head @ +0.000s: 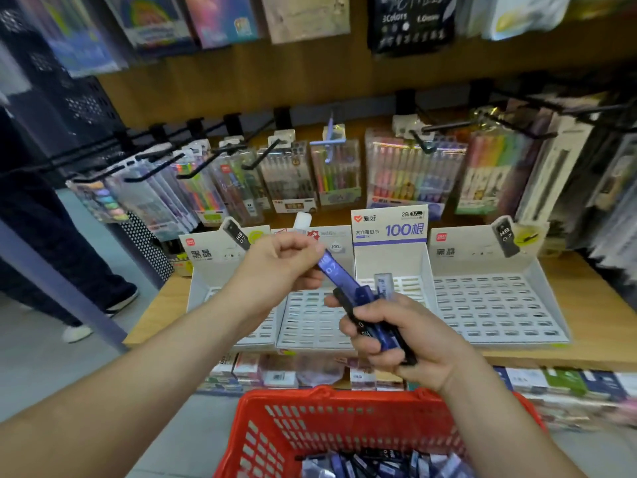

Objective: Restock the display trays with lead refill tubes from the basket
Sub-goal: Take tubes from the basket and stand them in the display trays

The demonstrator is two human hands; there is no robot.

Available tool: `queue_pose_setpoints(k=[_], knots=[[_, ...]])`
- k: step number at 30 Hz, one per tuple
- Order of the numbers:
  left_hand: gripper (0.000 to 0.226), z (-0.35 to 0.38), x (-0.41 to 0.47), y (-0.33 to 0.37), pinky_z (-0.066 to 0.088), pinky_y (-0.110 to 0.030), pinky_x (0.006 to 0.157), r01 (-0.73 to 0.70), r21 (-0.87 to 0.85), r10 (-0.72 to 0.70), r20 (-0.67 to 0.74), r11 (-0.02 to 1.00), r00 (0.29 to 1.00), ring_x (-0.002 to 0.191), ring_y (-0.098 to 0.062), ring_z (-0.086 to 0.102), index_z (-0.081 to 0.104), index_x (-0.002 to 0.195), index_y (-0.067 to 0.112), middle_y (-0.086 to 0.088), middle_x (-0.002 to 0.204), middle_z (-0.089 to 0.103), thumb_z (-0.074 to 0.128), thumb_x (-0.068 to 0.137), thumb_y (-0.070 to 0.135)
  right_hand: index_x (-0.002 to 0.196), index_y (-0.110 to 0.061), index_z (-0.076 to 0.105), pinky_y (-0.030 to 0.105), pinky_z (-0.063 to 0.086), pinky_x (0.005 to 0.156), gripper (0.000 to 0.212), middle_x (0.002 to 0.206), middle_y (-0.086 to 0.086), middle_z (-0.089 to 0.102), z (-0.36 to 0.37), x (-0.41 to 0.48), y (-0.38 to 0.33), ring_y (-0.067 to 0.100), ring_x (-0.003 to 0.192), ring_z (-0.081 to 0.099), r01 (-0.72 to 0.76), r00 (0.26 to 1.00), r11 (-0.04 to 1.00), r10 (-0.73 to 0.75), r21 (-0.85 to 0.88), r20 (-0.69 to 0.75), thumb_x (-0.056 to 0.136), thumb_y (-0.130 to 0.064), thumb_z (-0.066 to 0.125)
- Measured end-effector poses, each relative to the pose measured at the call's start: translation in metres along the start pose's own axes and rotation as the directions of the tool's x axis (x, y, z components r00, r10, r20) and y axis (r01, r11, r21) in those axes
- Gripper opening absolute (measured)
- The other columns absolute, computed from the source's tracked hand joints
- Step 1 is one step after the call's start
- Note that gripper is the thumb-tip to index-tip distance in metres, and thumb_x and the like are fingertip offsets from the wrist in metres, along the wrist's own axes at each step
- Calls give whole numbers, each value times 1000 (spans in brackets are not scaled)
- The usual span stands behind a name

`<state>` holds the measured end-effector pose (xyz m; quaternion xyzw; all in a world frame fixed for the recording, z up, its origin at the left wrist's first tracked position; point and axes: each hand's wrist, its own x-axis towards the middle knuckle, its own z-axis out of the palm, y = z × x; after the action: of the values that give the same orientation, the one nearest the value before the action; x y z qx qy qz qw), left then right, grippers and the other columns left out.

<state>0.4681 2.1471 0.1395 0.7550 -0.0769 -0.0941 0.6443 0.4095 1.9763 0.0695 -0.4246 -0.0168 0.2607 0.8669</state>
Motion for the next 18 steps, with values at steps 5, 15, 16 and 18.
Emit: queue_pose_setpoints(k=[5, 15, 16, 18], knots=[[4, 20, -4, -4, 56, -21, 58, -3, -145, -16, -127, 989, 992, 58, -16, 67, 65, 80, 4, -9, 64, 68, 67, 83, 2, 103, -6, 68, 13, 19, 35, 32, 63, 1, 44, -6, -13, -1, 8, 47, 39, 213, 952, 976, -196, 48, -236, 71, -14, 69], [18, 79, 4, -23, 56, -23, 67, -17, -18, 17, -32, 1000, 999, 68, -17, 67, 71, 89, 12, -13, 80, 72, 72, 78, -2, 92, -9, 62, 15, 29, 33, 2, 63, 4, 53, -39, -23, -1, 9, 45, 44, 378, 802, 920, -268, 105, -534, 91, -10, 63], [16, 87, 8, -24, 56, -21, 64, 5, -47, -7, -41, 999, 999, 64, -16, 66, 70, 92, 8, -14, 78, 71, 72, 79, 0, 93, -8, 62, 16, 29, 33, 4, 62, 4, 53, -46, -26, 1, 9, 45, 45, 363, 794, 928, -261, 84, -549, 91, -11, 64], [14, 105, 18, -27, 55, -20, 61, 22, -37, -23, -37, 999, 999, 62, -17, 65, 69, 94, 4, -14, 74, 70, 70, 81, 1, 98, -6, 63, 18, 30, 34, 10, 61, 4, 53, -61, -34, 2, 10, 44, 44, 321, 772, 946, -238, 39, -589, 92, -14, 64]])
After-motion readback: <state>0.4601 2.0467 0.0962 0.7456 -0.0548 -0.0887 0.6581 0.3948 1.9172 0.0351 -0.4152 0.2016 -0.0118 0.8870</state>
